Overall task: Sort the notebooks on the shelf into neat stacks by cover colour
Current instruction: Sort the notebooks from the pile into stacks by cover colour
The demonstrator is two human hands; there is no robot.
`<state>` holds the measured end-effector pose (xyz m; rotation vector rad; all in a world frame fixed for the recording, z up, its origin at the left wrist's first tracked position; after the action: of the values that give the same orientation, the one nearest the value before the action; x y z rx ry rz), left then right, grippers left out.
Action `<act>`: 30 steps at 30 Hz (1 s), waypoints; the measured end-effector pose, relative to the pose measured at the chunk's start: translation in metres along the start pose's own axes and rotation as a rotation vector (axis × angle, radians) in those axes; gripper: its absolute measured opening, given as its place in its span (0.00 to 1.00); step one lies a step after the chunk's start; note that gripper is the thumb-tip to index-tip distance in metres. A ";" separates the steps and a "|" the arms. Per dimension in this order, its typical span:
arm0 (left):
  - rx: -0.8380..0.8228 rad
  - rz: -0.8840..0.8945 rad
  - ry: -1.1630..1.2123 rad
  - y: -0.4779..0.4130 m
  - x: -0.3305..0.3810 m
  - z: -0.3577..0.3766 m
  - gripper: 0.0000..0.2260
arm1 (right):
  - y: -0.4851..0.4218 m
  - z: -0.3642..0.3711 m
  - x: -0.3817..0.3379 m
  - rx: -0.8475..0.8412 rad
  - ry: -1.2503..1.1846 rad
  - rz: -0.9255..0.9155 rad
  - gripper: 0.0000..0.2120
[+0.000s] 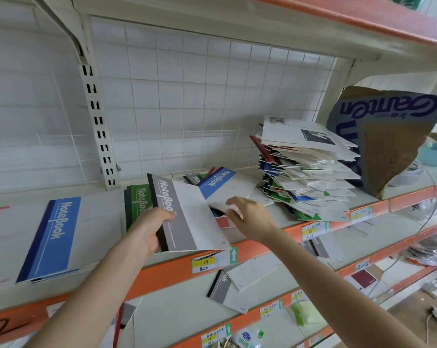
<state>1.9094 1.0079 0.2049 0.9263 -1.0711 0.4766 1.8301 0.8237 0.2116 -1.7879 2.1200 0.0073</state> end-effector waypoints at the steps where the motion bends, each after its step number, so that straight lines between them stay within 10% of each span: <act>1: 0.013 0.015 0.010 0.001 0.001 -0.007 0.13 | -0.009 0.000 0.006 -0.018 0.024 0.055 0.16; 13: 0.039 0.050 0.155 0.016 0.007 -0.043 0.05 | -0.039 0.022 0.021 -0.332 0.292 0.133 0.15; 21: 0.000 0.028 0.185 0.015 0.004 -0.041 0.07 | -0.030 0.001 0.030 -0.122 0.426 0.180 0.09; 25: -0.009 0.018 0.215 0.011 0.001 -0.037 0.06 | -0.022 -0.012 0.011 0.144 0.336 -0.017 0.10; 30: -0.018 -0.013 0.195 0.002 -0.001 -0.036 0.09 | 0.007 0.014 -0.035 0.028 0.043 -0.413 0.14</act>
<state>1.9262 1.0392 0.1986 0.8516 -0.8902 0.5344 1.8319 0.8616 0.2066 -2.1902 1.7287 -0.1679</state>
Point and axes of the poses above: each hand's wrist, its own y-axis away from the middle knuckle, its own z-axis out of the palm, x = y × z, the point moved 6 cm from there along -y, towards the middle knuckle, and after that the axes turned 8 degrees about -x, right-handed, at the moved point
